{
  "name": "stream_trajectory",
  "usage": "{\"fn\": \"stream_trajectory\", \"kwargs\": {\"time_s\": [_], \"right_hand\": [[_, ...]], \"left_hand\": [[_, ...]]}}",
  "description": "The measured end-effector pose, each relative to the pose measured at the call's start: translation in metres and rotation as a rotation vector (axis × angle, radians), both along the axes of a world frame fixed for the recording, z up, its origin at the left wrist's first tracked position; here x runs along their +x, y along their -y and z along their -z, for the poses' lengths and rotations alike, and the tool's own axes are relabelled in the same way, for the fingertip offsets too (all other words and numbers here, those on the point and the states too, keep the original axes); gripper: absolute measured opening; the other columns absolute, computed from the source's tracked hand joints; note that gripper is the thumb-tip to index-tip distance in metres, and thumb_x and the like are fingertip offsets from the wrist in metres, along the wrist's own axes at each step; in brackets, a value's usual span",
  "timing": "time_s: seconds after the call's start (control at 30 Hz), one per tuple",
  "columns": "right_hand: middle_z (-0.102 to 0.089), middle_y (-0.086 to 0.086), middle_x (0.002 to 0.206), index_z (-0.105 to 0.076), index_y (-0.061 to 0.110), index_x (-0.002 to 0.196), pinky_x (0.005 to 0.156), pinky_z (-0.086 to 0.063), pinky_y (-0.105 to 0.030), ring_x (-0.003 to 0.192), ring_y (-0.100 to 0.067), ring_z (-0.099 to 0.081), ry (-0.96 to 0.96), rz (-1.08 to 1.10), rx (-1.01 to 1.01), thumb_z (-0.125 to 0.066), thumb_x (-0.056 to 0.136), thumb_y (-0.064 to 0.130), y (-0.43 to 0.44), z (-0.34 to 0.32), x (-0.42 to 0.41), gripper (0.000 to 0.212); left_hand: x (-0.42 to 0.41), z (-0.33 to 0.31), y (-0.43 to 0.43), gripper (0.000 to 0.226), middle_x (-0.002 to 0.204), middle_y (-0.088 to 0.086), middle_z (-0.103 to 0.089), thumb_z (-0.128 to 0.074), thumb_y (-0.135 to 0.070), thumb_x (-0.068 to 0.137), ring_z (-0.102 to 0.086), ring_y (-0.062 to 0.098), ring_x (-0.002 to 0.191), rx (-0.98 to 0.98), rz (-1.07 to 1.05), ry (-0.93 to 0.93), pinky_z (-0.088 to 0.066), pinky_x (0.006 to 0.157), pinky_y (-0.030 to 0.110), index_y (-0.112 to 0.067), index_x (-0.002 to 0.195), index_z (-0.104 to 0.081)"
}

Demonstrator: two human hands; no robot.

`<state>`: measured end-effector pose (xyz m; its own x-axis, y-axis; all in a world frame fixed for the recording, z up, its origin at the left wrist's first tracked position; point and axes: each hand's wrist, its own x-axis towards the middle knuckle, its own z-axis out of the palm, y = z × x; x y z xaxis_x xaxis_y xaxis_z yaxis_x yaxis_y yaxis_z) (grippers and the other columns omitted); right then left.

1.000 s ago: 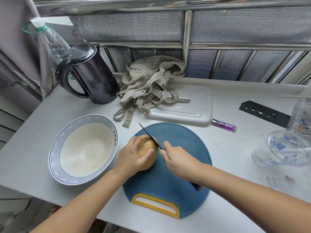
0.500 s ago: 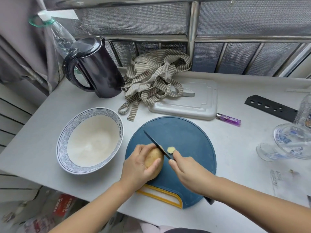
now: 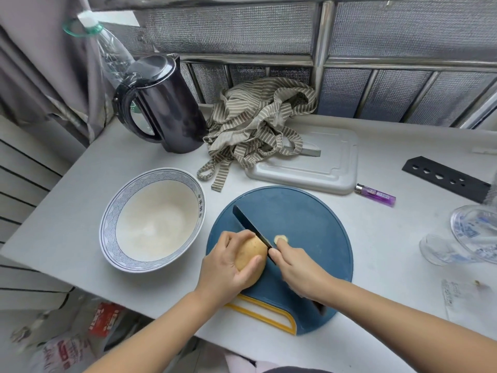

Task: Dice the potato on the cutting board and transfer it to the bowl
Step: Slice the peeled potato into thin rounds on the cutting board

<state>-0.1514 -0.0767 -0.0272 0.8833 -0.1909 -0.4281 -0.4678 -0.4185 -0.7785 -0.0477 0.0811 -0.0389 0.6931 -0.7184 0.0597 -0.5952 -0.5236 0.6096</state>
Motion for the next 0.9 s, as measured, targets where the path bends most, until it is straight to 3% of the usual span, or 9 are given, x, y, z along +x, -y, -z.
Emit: {"fn": "stream_trajectory", "kwargs": {"time_s": [0.23, 0.3, 0.4, 0.7, 0.9], "right_hand": [[-0.043, -0.004, 0.056, -0.03, 0.016, 0.081, 0.047, -0.033, -0.031, 0.036, -0.009, -0.036, 0.042, 0.123, 0.08, -0.033, 0.103, 0.038, 0.018, 0.006, -0.009, 0.031], [-0.046, -0.011, 0.057, -0.03, 0.013, 0.083, 0.045, -0.034, -0.03, 0.037, -0.017, -0.036, 0.041, 0.137, 0.118, -0.033, 0.103, 0.038, 0.029, 0.005, -0.013, 0.033], [-0.05, -0.014, 0.06, -0.03, 0.009, 0.085, 0.044, -0.035, -0.029, 0.042, -0.022, -0.038, 0.052, 0.138, 0.139, -0.033, 0.104, 0.037, 0.042, 0.004, -0.02, 0.034], [-0.049, -0.007, 0.059, -0.03, 0.016, 0.081, 0.041, -0.032, -0.025, 0.039, -0.02, -0.037, 0.001, 0.05, 0.22, -0.035, 0.103, 0.037, 0.045, 0.007, -0.031, 0.031], [-0.046, -0.009, 0.059, -0.033, 0.015, 0.081, 0.039, -0.031, -0.028, 0.042, -0.021, -0.036, 0.007, 0.152, 0.204, -0.039, 0.103, 0.035, 0.071, 0.003, -0.032, 0.03]], "left_hand": [[0.007, 0.002, -0.005, 0.044, 0.111, -0.018, -0.052, -0.048, -0.065, 0.077, -0.051, 0.001, 0.099, -0.051, -0.066, -0.109, -0.046, 0.082, 0.027, -0.048, 0.117, -0.042], [0.009, 0.002, -0.004, 0.043, 0.112, -0.02, -0.052, -0.048, -0.066, 0.076, -0.05, -0.003, 0.103, -0.058, -0.086, -0.136, -0.042, 0.084, 0.02, -0.05, 0.115, -0.042], [0.012, 0.0, -0.003, 0.037, 0.11, -0.02, -0.052, -0.049, -0.066, 0.075, -0.05, -0.004, 0.105, -0.063, -0.103, -0.174, -0.038, 0.083, 0.013, -0.054, 0.109, -0.044], [0.018, -0.007, 0.004, 0.058, 0.108, -0.019, -0.059, -0.054, -0.074, 0.063, -0.056, 0.006, 0.099, 0.018, -0.103, -0.266, -0.043, 0.083, 0.024, -0.04, 0.11, -0.049], [0.017, -0.014, 0.022, 0.05, 0.102, -0.022, -0.06, -0.07, -0.061, 0.064, -0.057, 0.002, 0.098, 0.023, -0.163, -0.357, -0.041, 0.079, 0.015, -0.037, 0.106, -0.055]]}}
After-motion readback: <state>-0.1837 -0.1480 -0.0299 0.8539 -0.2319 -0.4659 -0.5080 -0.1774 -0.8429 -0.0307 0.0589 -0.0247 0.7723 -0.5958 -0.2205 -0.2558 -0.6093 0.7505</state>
